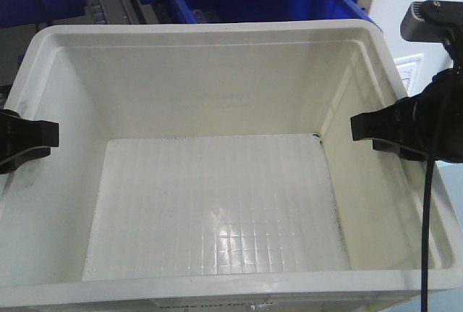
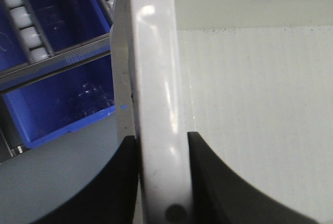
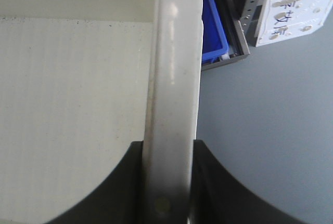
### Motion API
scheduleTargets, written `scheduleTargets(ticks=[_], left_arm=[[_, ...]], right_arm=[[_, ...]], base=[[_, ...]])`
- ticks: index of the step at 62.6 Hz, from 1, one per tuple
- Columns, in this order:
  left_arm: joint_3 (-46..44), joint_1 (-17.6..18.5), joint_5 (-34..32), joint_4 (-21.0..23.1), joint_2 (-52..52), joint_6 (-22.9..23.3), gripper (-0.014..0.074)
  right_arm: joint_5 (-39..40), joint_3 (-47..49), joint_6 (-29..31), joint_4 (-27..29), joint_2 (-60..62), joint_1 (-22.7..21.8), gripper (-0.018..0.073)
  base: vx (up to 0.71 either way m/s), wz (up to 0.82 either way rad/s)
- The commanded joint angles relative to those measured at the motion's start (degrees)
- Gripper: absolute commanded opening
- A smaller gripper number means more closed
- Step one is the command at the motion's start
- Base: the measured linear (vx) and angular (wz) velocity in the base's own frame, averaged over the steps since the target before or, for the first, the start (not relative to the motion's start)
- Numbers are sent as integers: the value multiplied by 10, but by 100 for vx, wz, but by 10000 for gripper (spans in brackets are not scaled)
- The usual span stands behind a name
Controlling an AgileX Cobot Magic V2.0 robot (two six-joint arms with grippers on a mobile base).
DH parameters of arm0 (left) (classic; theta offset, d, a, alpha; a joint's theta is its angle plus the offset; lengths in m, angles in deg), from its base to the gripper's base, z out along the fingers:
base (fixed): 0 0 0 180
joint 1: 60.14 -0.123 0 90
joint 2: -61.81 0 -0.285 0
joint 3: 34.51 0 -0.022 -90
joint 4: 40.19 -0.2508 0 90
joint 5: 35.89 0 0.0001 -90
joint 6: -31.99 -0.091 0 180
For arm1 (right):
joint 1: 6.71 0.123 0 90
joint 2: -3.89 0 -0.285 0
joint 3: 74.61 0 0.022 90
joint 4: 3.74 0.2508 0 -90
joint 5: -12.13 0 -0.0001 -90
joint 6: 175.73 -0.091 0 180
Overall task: Move bin from left to right shelf
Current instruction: 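Carry the held tote toward the other shelf of blue bins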
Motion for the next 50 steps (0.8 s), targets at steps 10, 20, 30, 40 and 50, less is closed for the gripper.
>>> scheduleTargets(ticks=[10, 20, 30, 40, 50], left_arm=[[-19, -2, -39, -33, -17, -18, 31], [-19, -2, -39, -33, -17, -18, 31], [-19, -2, -39, -33, -17, -18, 31], [-19, -2, -39, -33, -17, -18, 31], [-19, -2, -39, -33, -17, -18, 31]], right_arm=[[42, 22, 4, -73, 19, -8, 74], [42, 22, 4, -73, 19, -8, 74], [42, 22, 4, -73, 19, -8, 74], [42, 22, 4, -73, 19, -8, 74], [42, 22, 4, -73, 19, -8, 74]], base=[[6, 48], [6, 42], [6, 38], [6, 35], [7, 31]])
